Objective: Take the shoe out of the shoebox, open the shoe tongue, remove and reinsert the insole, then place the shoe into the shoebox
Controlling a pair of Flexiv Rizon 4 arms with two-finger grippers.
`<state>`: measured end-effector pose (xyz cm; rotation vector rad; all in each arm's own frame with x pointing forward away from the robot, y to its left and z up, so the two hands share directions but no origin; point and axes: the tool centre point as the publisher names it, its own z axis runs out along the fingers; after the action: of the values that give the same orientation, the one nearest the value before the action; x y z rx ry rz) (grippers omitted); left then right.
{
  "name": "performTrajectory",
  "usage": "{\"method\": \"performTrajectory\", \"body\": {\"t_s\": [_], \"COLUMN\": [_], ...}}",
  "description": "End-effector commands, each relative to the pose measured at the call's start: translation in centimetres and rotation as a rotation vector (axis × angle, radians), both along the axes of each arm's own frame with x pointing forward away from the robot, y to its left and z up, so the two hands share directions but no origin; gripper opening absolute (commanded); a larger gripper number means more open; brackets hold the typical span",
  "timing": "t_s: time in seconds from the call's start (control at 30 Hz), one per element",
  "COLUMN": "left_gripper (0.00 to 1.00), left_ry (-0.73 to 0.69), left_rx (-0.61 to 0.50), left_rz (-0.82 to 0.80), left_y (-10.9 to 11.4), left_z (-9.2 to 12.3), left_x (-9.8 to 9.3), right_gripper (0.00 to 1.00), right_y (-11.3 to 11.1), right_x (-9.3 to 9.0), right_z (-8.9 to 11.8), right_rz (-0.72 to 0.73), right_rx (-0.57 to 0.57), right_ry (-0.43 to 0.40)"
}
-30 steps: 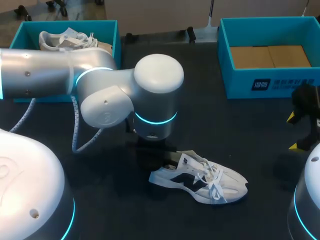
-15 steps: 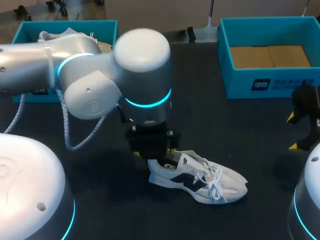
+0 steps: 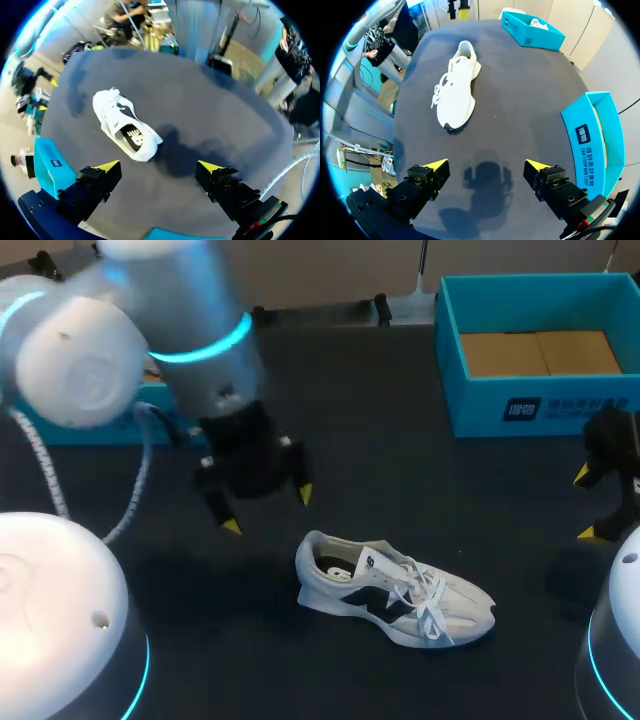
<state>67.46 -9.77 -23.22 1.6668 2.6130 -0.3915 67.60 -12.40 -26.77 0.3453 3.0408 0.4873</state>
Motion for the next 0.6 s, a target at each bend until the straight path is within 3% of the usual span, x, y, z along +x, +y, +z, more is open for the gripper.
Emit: {"method": "performTrajectory", "body": {"t_s": [0.03,0.47,0.6], "left_gripper": [1.00,1.00,1.00], "left_ry": [0.066,0.066,0.143], "left_rx": [-0.314,-0.314,-0.442], "left_rz": [0.090,0.090,0.257], "left_y": [5.5,5.5,7.3], "left_z": [1.7,1.7,1.2], "left_x": [-1.3,-1.3,-0.1], "right_gripper": [1.00,1.00,1.00], "right_y": [0.1,0.1,0.1], "right_x": [-0.1,-0.1,-0.1], "right_z": [0.0,0.0,0.0], "right_rz": [-0.002,-0.002,-0.002], "right_rx": [-0.004,-0.004,-0.004], "right_ry": [-0.001,-0.001,-0.001]}}
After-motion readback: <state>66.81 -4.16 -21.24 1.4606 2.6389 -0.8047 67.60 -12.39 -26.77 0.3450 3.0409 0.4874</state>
